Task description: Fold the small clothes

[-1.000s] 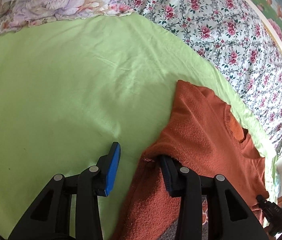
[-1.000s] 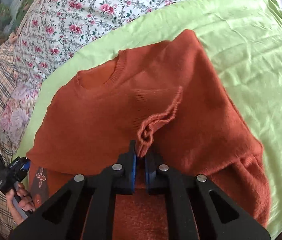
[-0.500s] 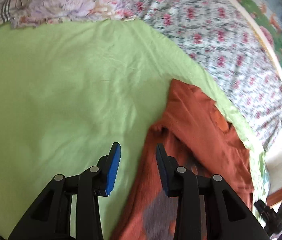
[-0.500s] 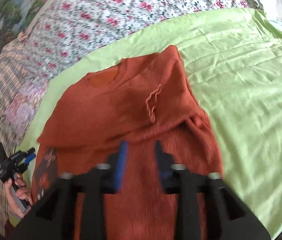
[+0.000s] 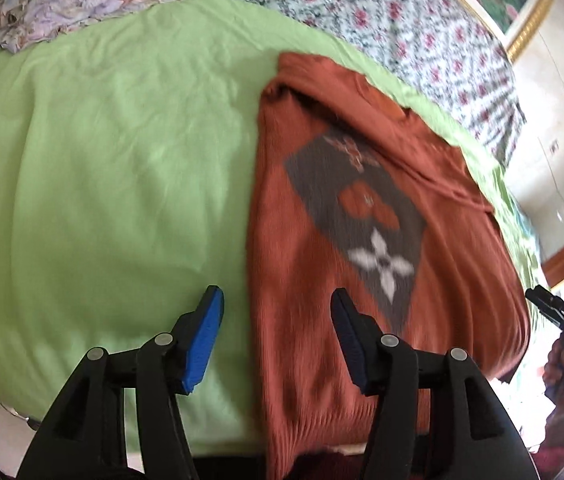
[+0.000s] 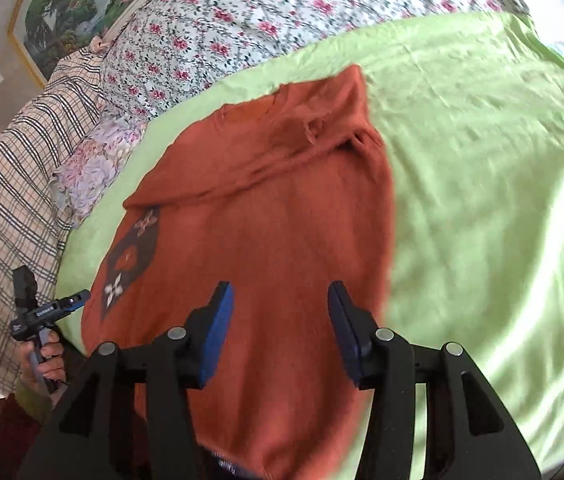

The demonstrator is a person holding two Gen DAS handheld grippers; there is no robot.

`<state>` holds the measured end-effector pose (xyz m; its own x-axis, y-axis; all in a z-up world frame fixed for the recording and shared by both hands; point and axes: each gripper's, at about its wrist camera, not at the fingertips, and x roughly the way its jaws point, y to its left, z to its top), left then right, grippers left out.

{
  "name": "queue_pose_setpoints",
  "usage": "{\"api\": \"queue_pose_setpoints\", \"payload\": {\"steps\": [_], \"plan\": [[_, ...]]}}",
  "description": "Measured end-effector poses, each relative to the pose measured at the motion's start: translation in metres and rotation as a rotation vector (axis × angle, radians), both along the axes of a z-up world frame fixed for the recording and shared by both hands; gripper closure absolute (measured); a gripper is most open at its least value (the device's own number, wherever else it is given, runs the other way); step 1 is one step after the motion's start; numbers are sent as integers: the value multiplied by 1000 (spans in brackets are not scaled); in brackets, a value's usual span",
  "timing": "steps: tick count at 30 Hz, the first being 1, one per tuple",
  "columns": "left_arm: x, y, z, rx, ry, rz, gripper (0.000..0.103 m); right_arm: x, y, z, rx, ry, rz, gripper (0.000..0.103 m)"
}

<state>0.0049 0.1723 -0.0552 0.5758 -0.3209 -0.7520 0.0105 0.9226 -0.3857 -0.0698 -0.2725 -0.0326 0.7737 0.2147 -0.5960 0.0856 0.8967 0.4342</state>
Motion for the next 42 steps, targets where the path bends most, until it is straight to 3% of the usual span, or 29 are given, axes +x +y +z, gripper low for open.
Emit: {"api": "queue_pose_setpoints", "payload": {"steps": [6, 11, 15, 18, 19, 21, 23, 24, 26, 34, 42], "plan": [[-27, -9, -7, -75, 47, -122, 48, -47, -14, -19, 53, 36, 6, 53], [-41, -23, -13, -60, 32, -189, 49, -57, -7, -37, 173, 23, 139, 53], [-42, -20, -15, -102, 32, -215, 54, -52, 4, -45, 227, 14, 244, 53], [-38, -12, -21, -144, 37, -206, 74, -52, 4, -46, 239, -1, 269, 53], [-38, -9, -23, -162, 42, -203, 89, -51, 4, -47, 245, -3, 274, 53], [-36, -5, -25, -191, 51, -200, 94, -48, 7, -46, 231, -8, 282, 63], [-38, -5, -25, -182, 39, -195, 96, -47, 12, -48, 187, 16, 287, 89], [-40, -7, -23, -168, 29, -194, 96, -46, 14, -49, 169, 29, 289, 95], [-44, -9, -16, -156, 2, -187, 98, -47, 16, -50, 163, 34, 289, 95], [-38, -11, 39, -223, -177, -126, 99, -50, 6, -7, 249, -176, 255, 96], [37, -4, 78, -233, -303, 2, 99, -12, -14, 43, 248, -336, 186, 96]]}}
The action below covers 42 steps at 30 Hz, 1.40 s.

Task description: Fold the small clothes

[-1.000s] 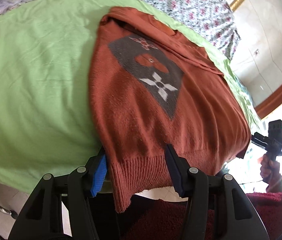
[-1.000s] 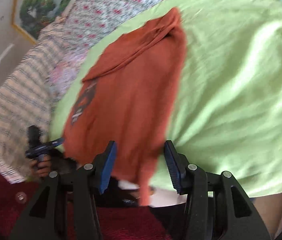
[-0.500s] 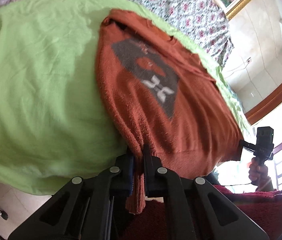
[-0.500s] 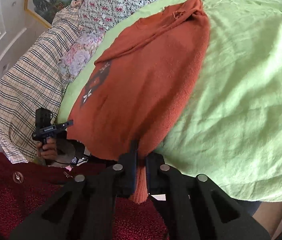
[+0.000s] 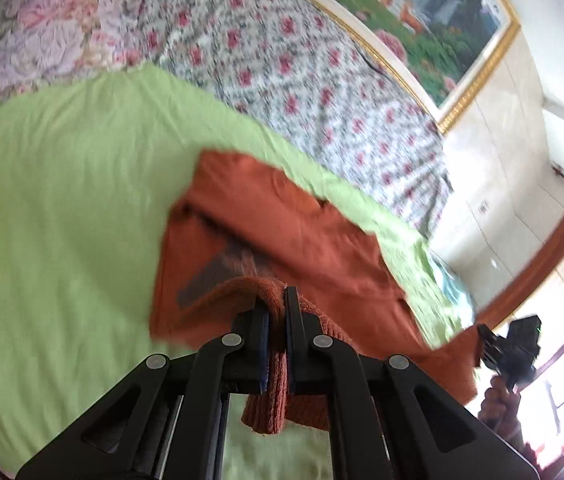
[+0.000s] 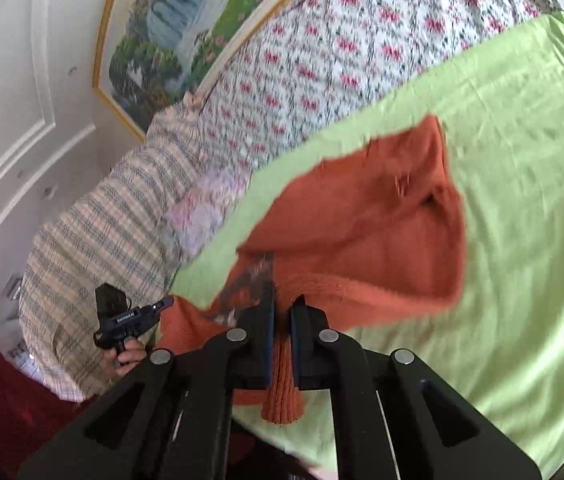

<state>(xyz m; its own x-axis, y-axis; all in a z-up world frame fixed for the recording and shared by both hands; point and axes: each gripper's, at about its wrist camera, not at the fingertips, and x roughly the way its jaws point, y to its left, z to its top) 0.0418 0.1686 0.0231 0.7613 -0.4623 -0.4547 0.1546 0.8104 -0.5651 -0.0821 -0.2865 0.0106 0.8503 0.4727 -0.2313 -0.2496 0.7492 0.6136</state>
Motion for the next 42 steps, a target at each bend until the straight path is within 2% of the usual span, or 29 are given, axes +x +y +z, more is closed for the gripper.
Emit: {"api": "queue_pose_setpoints", "payload": {"steps": [5, 9, 14, 18, 22, 27, 29, 32, 33, 35, 37, 39, 42], "plan": [[59, -7, 18, 7, -21, 44, 99, 38, -22, 21, -10, -36, -59, 96], [105, -10, 29, 28, -43, 72, 99, 76, -46, 35, -39, -18, -125, 96], [167, -18, 29, 61, -18, 86, 99, 126, -73, 38, -54, 30, -169, 96], [211, -24, 16, 102, 17, 93, 99, 164, -86, 34, -84, 78, -194, 96], [245, -23, -5, 110, 68, 110, 99, 196, -96, 22, -108, 128, -209, 96], [278, -22, -39, 123, 169, 122, 98, 231, -106, -3, -136, 223, -231, 96], [284, -25, -52, 124, 216, 104, 96, 242, -107, -16, -162, 287, -253, 95], [266, -31, -59, 80, 216, 50, 88, 244, -107, -29, -160, 338, -274, 91], [258, -35, -59, 78, 206, 28, 86, 238, -106, -29, -154, 329, -288, 87], [234, -55, -60, 105, 186, -39, 77, 221, -100, -25, -184, 296, -340, 67], [216, -77, -62, 135, 178, -99, 75, 205, -86, -18, -221, 245, -355, 66], [204, -100, -69, 153, 193, -170, 71, 200, -66, -15, -249, 222, -305, 66], [202, -127, -77, 235, 216, -204, 63, 209, -21, -17, -341, 215, -146, 66]]}}
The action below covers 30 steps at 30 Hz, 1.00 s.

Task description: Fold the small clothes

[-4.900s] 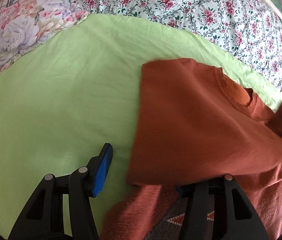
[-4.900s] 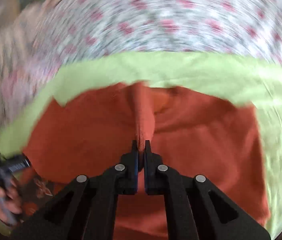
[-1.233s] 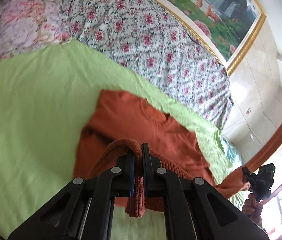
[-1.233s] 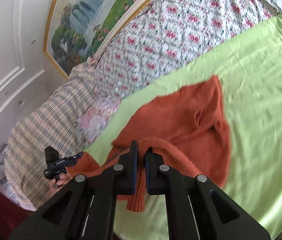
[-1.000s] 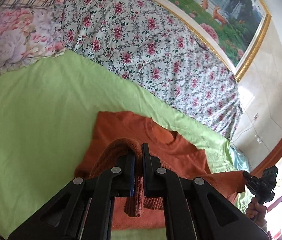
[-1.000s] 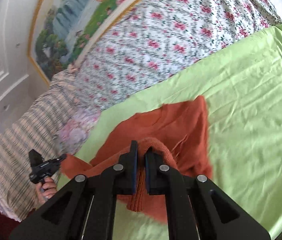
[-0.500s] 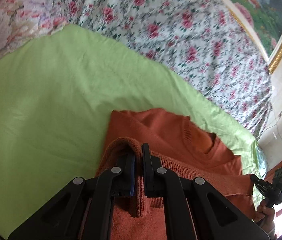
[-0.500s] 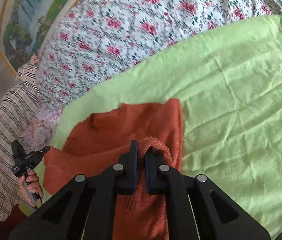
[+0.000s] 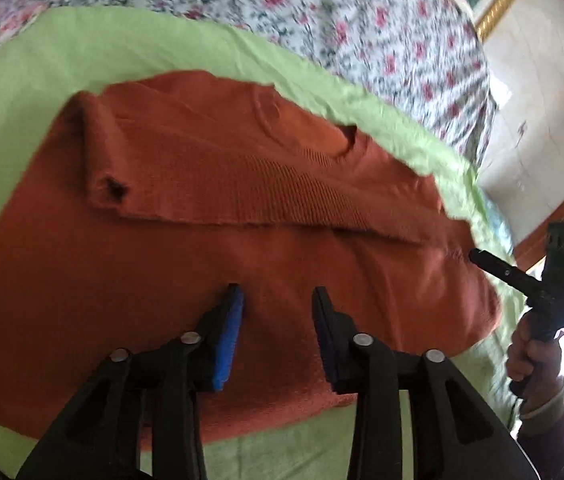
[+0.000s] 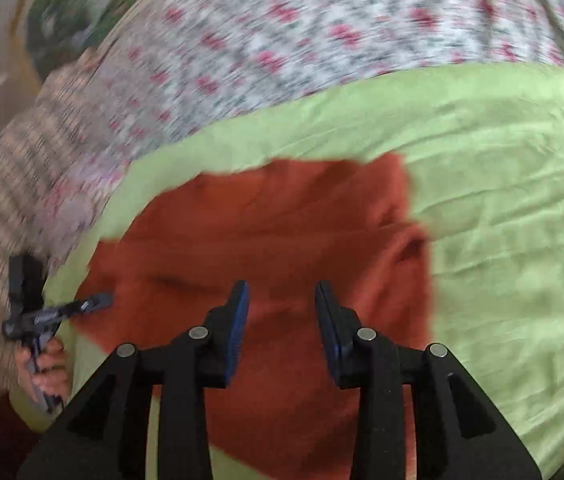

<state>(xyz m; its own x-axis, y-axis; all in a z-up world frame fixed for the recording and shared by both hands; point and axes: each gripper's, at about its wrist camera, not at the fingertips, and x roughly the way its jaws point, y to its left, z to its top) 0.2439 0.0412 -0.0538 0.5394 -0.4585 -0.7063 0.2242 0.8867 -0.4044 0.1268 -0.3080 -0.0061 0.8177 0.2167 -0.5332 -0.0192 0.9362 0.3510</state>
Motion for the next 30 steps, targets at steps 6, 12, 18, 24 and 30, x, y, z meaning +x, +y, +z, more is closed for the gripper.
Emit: {"api": "queue_pose_setpoints", "payload": {"steps": [6, 12, 18, 24, 30], "plan": [[40, -20, 7, 176, 33, -54, 63, 44, 51, -24, -162, 147, 231, 66], [114, -2, 22, 248, 23, 66, 75, 85, 13, -12, -210, 170, 74, 69], [132, 35, 35, 166, 2, 257, 67, 90, -51, 8, -93, 113, -232, 66], [61, 38, 30, 97, -26, 271, 65, 56, -39, 3, -34, 95, -195, 65], [-24, 33, 20, -44, -58, 254, 64, 16, -9, -7, 18, 59, -174, 64]]}}
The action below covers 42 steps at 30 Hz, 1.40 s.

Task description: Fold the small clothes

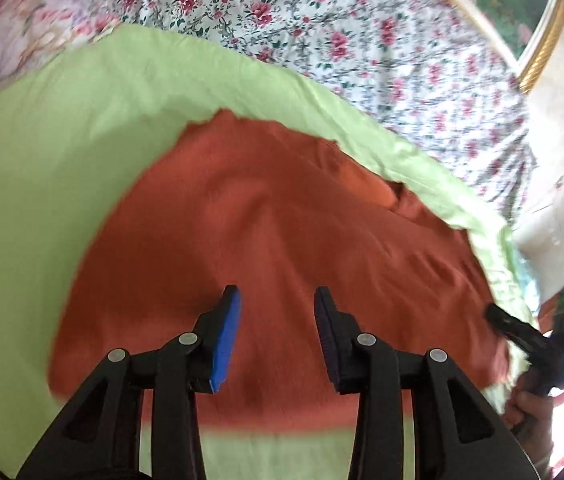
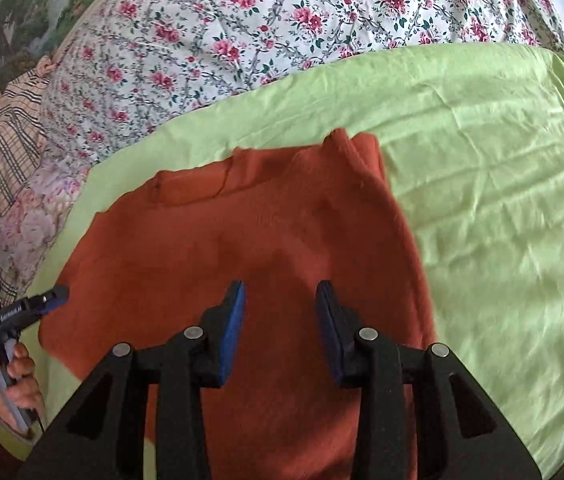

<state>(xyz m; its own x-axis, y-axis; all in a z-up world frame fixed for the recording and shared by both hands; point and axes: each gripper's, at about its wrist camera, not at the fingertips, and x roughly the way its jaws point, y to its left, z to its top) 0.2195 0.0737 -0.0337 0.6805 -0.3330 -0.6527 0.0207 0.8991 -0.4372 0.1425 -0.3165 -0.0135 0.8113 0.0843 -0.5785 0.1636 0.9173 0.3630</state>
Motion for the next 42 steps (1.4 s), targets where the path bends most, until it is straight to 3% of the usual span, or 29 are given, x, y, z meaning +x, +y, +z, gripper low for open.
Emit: {"api": "queue_pose_setpoints", "payload": {"steps": [6, 12, 15, 17, 21, 33, 36, 38, 42], "plan": [[-54, -7, -12, -71, -26, 22, 58, -35, 22, -10, 36, -57, 1, 63], [-70, -6, -28, -84, 21, 36, 54, -56, 41, -13, 36, -109, 33, 63], [-75, -1, -37, -130, 49, 51, 51, -66, 49, -11, 32, -152, 54, 62], [-79, 4, -39, -168, 58, 58, 48, -73, 53, -9, 34, -185, 67, 54], [-78, 10, -41, -205, 63, 78, 46, -80, 54, -9, 52, -228, 84, 51], [-34, 47, -41, -288, 58, 250, 46, -69, 46, -20, 127, -191, 104, 51], [-25, 53, -38, -271, 58, 287, 58, -69, 42, -21, 141, -183, 78, 51], [-20, 52, -32, -249, 50, 288, 81, -67, 42, -19, 138, -153, 61, 48], [-16, 32, -5, -150, -23, 244, 92, -57, 39, -13, 116, -66, 51, 46]]}}
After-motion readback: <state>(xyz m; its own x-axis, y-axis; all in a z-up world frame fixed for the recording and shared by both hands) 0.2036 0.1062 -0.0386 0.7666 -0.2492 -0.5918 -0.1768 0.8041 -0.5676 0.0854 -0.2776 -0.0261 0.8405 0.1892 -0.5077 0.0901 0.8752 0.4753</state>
